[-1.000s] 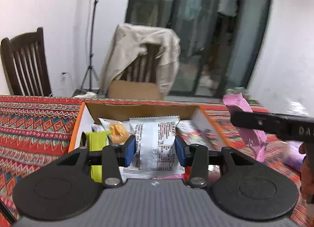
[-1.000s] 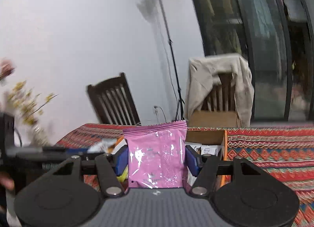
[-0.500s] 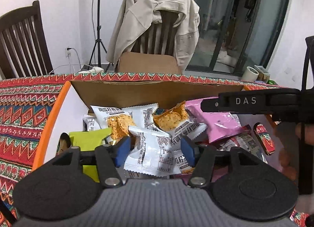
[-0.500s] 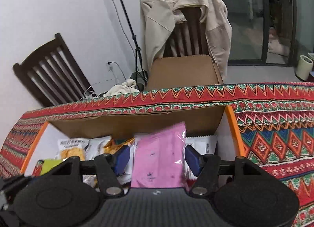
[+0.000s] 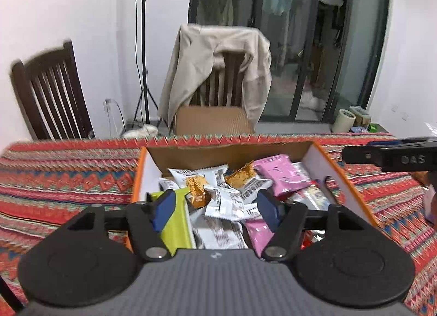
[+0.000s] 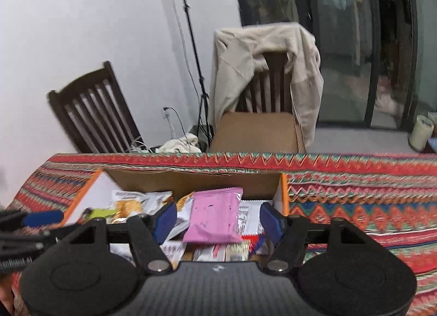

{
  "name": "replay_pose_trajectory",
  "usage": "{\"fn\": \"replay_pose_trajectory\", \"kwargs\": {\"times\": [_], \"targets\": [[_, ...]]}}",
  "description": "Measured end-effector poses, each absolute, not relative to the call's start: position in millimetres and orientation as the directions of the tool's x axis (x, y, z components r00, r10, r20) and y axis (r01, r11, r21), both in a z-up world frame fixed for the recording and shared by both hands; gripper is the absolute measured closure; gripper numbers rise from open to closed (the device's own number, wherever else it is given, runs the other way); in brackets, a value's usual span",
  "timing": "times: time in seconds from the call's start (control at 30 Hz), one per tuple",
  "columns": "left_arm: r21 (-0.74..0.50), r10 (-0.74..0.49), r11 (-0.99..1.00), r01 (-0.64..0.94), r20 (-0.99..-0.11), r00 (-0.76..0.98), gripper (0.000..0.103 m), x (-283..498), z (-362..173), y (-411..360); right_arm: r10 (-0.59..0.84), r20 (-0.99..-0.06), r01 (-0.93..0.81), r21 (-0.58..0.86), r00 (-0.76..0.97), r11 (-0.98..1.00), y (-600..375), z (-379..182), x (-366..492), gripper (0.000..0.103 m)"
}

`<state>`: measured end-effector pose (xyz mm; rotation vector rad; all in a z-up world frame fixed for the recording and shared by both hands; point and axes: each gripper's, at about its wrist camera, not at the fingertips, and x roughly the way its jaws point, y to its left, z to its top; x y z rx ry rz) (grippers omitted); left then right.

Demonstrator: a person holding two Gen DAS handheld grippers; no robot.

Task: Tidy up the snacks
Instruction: 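Lower the white and pink packets into the box and open both grippers, then withdraw both grippers from the box toward the last snacks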

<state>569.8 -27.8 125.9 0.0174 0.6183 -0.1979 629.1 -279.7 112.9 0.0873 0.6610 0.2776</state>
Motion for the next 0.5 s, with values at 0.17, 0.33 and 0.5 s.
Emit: {"fn": "replay_pose_trajectory", "kwargs": {"times": [0.17,0.33,0.5], "targets": [[-0.022,-0.218,0.970,0.240,-0.505,0.835,0.020,482.8,158.7,-19.7,0.278,-0.512,-0.279,0.078,0.813,0.957,-287.0,160.8,537.1,0.025],[-0.031,-0.266,0.959,0.280,-0.432,0.862,0.008,390.8,171.6,-10.9,0.305,-0.448,-0.310,0.065,0.840,0.949,-298.8,187.1,453.7,0.023],[-0.044,-0.278,0.958,0.283,-0.375,0.884,0.003,307.1,158.5,-4.3,0.317,-0.412,-0.334,0.033,0.854,0.942,-312.1,183.3,366.4,0.015]]}}
